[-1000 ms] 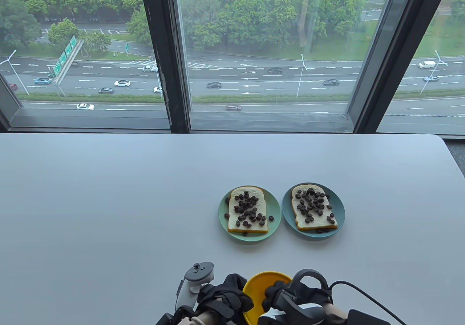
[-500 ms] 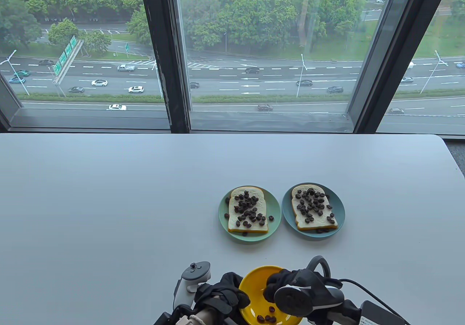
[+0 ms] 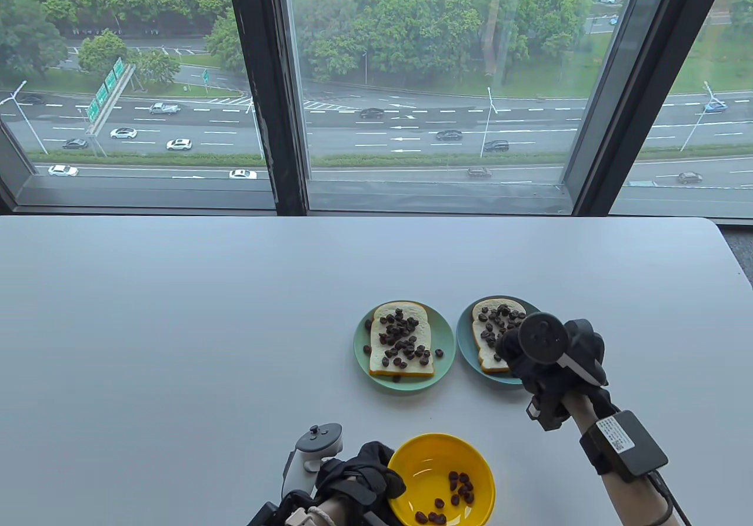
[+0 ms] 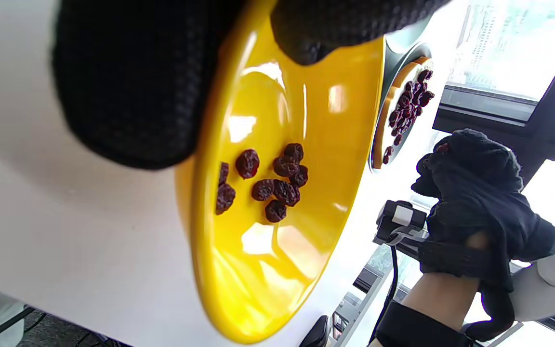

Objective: Sprinkle cranberries onto toast

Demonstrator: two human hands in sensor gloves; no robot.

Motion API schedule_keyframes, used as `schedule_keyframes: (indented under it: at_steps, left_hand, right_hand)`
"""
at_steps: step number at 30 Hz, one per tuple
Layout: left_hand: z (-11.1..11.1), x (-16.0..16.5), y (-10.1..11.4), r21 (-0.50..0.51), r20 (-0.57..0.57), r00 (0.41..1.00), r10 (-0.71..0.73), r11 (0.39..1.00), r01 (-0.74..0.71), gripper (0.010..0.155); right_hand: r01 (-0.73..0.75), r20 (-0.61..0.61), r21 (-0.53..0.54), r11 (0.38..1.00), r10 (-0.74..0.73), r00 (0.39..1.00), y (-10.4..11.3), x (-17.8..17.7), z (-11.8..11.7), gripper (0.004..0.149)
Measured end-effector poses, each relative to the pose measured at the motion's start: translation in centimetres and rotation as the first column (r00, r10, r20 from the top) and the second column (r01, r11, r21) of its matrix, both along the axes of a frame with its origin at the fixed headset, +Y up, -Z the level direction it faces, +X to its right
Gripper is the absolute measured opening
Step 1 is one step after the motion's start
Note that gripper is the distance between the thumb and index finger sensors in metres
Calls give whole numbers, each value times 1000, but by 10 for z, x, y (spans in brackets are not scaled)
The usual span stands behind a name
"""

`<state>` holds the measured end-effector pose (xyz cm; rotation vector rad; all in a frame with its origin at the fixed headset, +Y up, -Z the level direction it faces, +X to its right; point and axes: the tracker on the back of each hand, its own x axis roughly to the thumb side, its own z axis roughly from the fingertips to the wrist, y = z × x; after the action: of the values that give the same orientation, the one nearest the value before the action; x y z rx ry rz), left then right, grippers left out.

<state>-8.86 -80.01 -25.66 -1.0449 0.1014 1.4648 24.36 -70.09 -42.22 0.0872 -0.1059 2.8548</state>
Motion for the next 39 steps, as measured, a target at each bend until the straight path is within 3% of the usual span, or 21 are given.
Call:
schedule_keyframes:
  at_steps: [4, 7, 17, 26, 35, 39]
  left_hand:
    - [0, -1, 0, -7, -5, 1000, 3, 1000, -3, 57]
    - [-1, -2, 0, -8, -5, 1000, 0, 1000, 0, 57]
    - [1, -2, 1, -6, -6, 1000, 0, 1000, 0, 57]
    - [-2, -3, 0, 10, -16, 1000, -4, 1000, 4, 57]
    - [-13, -20, 6, 54, -75, 997, -29, 998, 33, 58]
    - [-22, -35, 12, 93, -122, 990, -66, 993, 77, 58]
  right_hand:
    - [49, 105, -69, 996, -41, 994, -22, 12, -23, 32]
    - [-28, 162, -80, 996, 41, 986, -30, 10, -30, 33]
    - [-107, 137, -57, 993, 114, 984, -28, 1, -19, 39]
    - [-127, 112, 6, 992, 125, 986, -4, 8, 12, 43]
    - [-123, 73, 24, 992, 121, 990, 15, 10, 70, 44]
    - [-68, 47, 21, 997, 67, 997, 14, 9, 88, 44]
